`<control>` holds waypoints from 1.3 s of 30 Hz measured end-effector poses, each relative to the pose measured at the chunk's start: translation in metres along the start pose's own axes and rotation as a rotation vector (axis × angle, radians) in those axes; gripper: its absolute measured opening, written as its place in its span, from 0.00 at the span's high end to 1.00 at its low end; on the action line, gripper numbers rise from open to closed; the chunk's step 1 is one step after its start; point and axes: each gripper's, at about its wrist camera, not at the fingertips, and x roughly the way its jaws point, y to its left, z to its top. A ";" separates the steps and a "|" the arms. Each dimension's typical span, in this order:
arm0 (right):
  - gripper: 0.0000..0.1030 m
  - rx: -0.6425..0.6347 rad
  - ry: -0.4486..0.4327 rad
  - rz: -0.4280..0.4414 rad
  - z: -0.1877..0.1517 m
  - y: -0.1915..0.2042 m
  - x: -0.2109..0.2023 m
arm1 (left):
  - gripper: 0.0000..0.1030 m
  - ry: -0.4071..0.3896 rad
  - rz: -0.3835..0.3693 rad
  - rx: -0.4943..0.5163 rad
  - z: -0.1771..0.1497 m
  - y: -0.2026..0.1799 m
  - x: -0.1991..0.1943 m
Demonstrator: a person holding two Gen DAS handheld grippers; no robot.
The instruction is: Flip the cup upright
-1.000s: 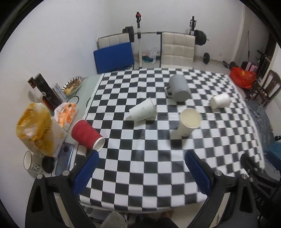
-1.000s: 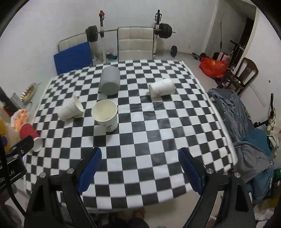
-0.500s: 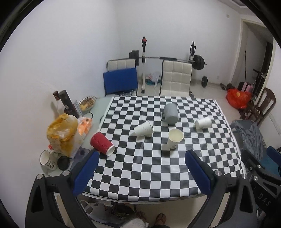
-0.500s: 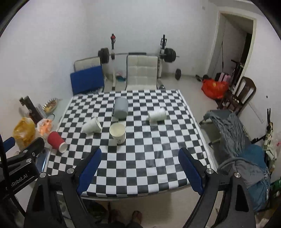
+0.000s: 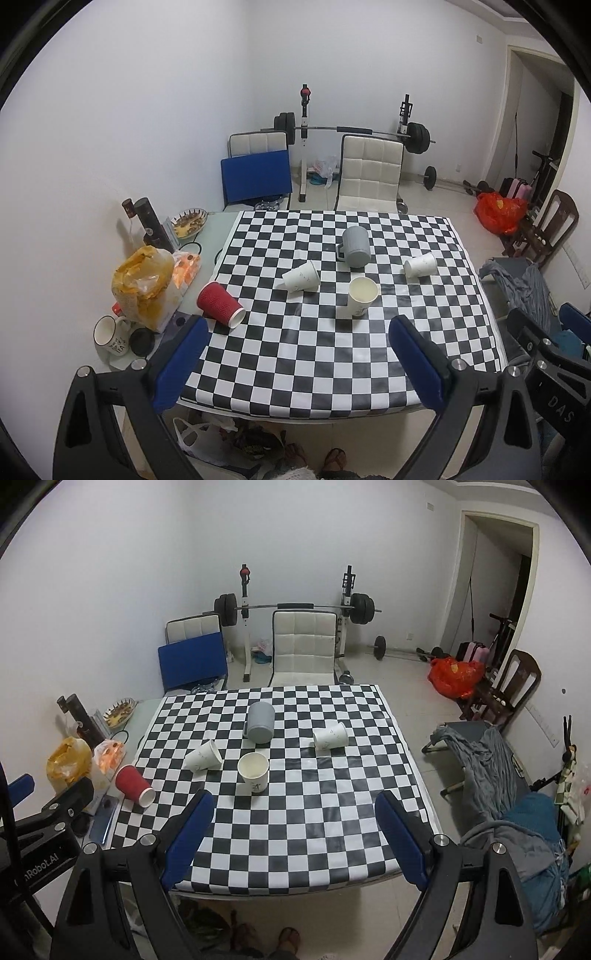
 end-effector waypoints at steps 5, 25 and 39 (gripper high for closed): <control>0.12 -0.001 -0.009 0.002 0.006 -0.002 -0.007 | 0.03 -0.016 0.002 -0.002 0.004 0.000 -0.008; 0.12 -0.008 -0.011 -0.012 0.012 -0.002 -0.009 | 0.03 -0.018 0.010 -0.001 0.006 -0.001 -0.014; 0.09 0.002 -0.026 -0.013 0.013 -0.007 -0.014 | 0.03 -0.040 0.015 0.008 0.008 0.012 -0.021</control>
